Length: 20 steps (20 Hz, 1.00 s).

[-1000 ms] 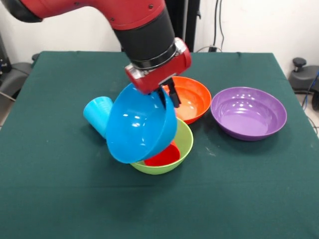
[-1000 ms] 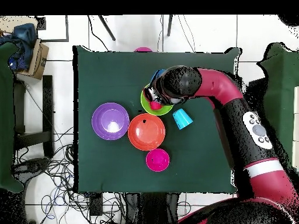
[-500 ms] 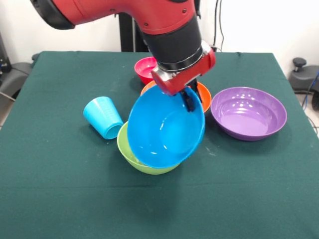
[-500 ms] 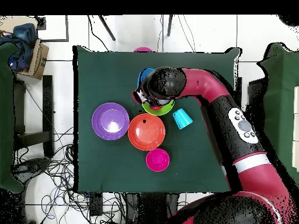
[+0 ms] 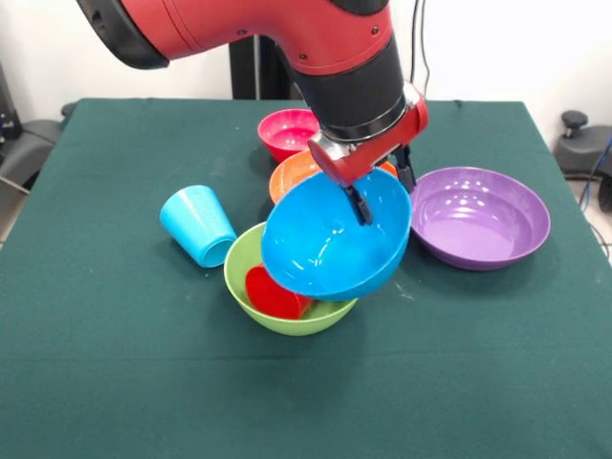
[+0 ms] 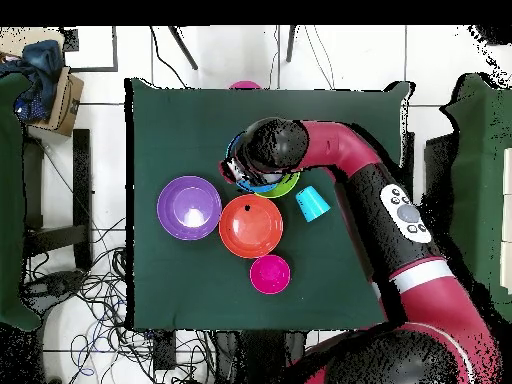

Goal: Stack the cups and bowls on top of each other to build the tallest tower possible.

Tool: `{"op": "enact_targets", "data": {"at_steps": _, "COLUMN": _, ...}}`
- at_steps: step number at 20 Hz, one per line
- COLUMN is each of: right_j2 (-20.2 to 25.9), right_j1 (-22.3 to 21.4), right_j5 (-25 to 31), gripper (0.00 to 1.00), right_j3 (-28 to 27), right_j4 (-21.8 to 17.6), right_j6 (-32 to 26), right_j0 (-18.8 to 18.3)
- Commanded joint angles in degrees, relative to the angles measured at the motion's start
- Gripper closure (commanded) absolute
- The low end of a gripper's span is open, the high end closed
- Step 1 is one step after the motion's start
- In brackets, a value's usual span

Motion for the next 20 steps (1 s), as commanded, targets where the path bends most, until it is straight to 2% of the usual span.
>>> {"op": "enact_targets", "data": {"at_steps": 1, "right_j2": -2.05, "right_j1": 4.66, "right_j5": 5.42, "gripper": 0.00, "right_j3": 3.30, "right_j4": -2.72, "right_j6": -9.30, "right_j0": -0.34}}
{"op": "enact_targets", "data": {"at_steps": 12, "right_j2": -2.07, "right_j1": 5.66, "right_j5": 4.95, "gripper": 0.00, "right_j3": 1.89, "right_j4": -4.05, "right_j6": -9.97, "right_j0": -0.20}}
{"op": "enact_targets", "data": {"at_steps": 16, "right_j2": -2.43, "right_j1": 5.74, "right_j5": 3.70, "gripper": 0.00, "right_j3": 2.04, "right_j4": -2.94, "right_j6": -6.78, "right_j0": -0.29}}
{"op": "enact_targets", "data": {"at_steps": 17, "right_j2": -2.55, "right_j1": 5.74, "right_j5": 3.37, "gripper": 1.00, "right_j3": 1.99, "right_j4": -2.73, "right_j6": -5.99, "right_j0": -0.26}}
{"op": "enact_targets", "data": {"at_steps": 20, "right_j2": -2.36, "right_j1": 5.65, "right_j5": 6.30, "gripper": 1.00, "right_j3": 0.60, "right_j4": -2.89, "right_j6": -8.14, "right_j0": 0.15}}
